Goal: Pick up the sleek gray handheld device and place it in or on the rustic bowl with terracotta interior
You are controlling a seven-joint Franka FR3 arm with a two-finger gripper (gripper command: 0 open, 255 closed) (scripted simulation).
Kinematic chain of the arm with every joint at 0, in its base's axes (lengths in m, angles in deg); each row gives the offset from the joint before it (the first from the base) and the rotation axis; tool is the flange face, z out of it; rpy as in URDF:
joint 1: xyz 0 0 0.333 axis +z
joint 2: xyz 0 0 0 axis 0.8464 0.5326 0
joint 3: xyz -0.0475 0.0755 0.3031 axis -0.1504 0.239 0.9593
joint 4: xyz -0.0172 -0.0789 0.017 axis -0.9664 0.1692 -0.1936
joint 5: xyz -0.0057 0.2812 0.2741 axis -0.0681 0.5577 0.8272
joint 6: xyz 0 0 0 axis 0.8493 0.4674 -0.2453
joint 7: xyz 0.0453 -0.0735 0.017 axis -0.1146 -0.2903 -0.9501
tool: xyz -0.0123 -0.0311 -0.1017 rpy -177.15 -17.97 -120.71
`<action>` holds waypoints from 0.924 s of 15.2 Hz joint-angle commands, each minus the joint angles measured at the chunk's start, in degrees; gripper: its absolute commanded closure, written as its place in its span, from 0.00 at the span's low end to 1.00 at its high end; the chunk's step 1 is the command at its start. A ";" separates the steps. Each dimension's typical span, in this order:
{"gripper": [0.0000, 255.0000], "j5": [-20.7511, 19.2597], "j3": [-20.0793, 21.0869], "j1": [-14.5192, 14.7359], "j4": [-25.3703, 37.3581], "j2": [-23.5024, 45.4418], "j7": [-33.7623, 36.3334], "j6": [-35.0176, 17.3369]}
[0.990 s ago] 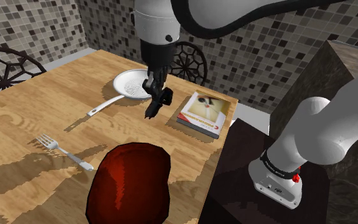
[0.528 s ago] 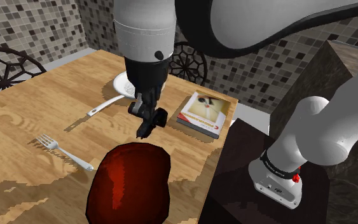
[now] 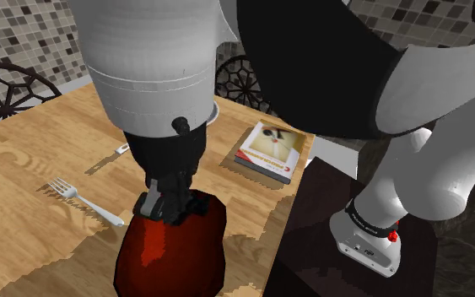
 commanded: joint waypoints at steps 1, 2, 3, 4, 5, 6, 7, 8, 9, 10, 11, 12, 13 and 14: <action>1.00 -0.24 0.67 0.47 -0.56 0.49 1.33 -0.91; 1.00 -0.27 0.69 0.49 -1.28 0.53 1.38 -1.68; 1.00 -0.31 0.72 0.50 -2.00 0.60 1.44 -2.44; 1.00 -0.36 0.75 0.52 -2.70 0.68 1.50 -3.20; 1.00 -0.42 0.78 0.53 -3.39 0.77 1.58 -3.96; 1.00 -0.49 0.82 0.55 -4.06 0.88 1.66 -4.72; 1.00 -0.58 0.86 0.56 -4.72 1.01 1.75 -5.47; 1.00 -0.67 0.90 0.58 -5.37 1.15 1.85 -6.23; 1.00 -0.78 0.94 0.60 -6.00 1.31 1.95 -6.98; 1.00 -0.90 0.99 0.61 -6.62 1.48 2.07 -7.73; 1.00 -1.03 1.03 0.63 -7.23 1.67 2.19 -8.49; 1.00 -1.17 1.08 0.65 -7.83 1.88 2.33 -9.24; 1.00 -1.33 1.12 0.67 -8.41 2.10 2.47 -9.98; 1.00 -1.50 1.17 0.69 -8.98 2.34 2.63 -10.73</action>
